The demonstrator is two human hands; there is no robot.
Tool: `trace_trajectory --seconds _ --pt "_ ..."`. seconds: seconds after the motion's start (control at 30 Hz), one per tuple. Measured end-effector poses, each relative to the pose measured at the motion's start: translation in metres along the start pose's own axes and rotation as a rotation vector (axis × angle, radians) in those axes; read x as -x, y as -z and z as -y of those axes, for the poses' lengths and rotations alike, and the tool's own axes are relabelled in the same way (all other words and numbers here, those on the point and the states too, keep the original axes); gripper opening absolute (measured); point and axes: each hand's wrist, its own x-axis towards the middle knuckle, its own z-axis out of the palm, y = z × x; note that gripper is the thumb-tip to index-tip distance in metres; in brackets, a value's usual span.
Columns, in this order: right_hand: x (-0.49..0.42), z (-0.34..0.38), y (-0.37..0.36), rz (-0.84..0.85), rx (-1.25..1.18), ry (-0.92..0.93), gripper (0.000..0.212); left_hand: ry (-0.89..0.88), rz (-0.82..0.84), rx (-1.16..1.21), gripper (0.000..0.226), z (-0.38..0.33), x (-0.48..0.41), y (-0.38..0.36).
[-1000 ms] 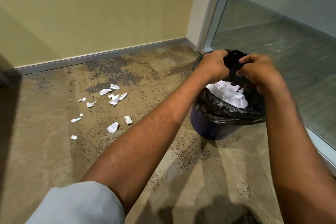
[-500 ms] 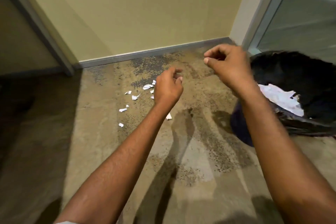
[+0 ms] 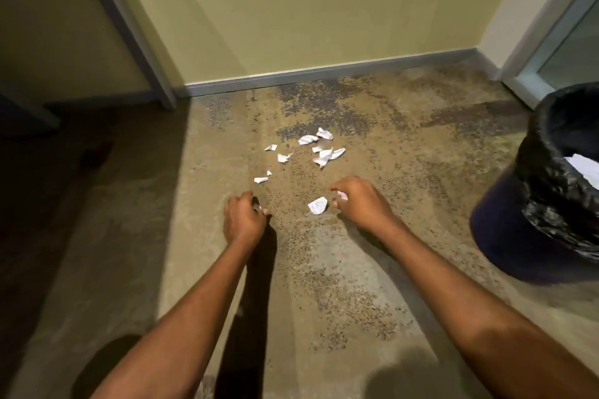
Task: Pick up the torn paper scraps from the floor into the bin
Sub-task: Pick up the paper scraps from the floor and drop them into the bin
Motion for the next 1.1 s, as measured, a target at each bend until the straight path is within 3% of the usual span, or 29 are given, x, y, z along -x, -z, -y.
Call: trace_trajectory --seconds 0.07,0.23,0.47,0.6,0.8,0.87,0.97,1.03,1.1 --pt "-0.003 -0.005 -0.017 0.014 0.107 0.036 0.024 -0.042 0.009 -0.006 0.031 0.013 -0.002 -0.006" --pt "-0.009 -0.018 -0.041 -0.011 0.198 0.055 0.037 -0.152 -0.054 0.029 0.025 0.033 -0.009 -0.01" --pt "-0.019 -0.003 -0.046 -0.08 -0.133 -0.078 0.01 -0.193 -0.092 0.029 0.009 0.04 -0.018 -0.017" --pt "-0.02 0.01 -0.057 0.097 -0.018 0.005 0.052 -0.248 -0.117 0.024 0.011 0.03 -0.028 -0.018" --pt "-0.018 0.013 -0.075 -0.001 -0.045 0.083 0.013 -0.267 -0.187 -0.001 0.011 0.009 -0.066 -0.017" --pt "-0.021 0.01 -0.076 -0.015 -0.091 0.081 0.016 -0.284 -0.187 0.0 0.012 0.004 -0.076 -0.02" --pt "-0.025 0.006 -0.073 0.017 -0.339 -0.051 0.016 -0.312 -0.164 0.005 0.011 0.004 -0.084 -0.029" --pt "-0.03 0.002 -0.067 0.034 -0.714 -0.261 0.011 -0.321 -0.174 0.009 0.009 0.006 -0.088 -0.034" --pt "-0.036 -0.004 -0.062 0.013 -1.115 -0.432 0.02 -0.347 -0.2 0.015 0.005 0.007 -0.091 -0.036"
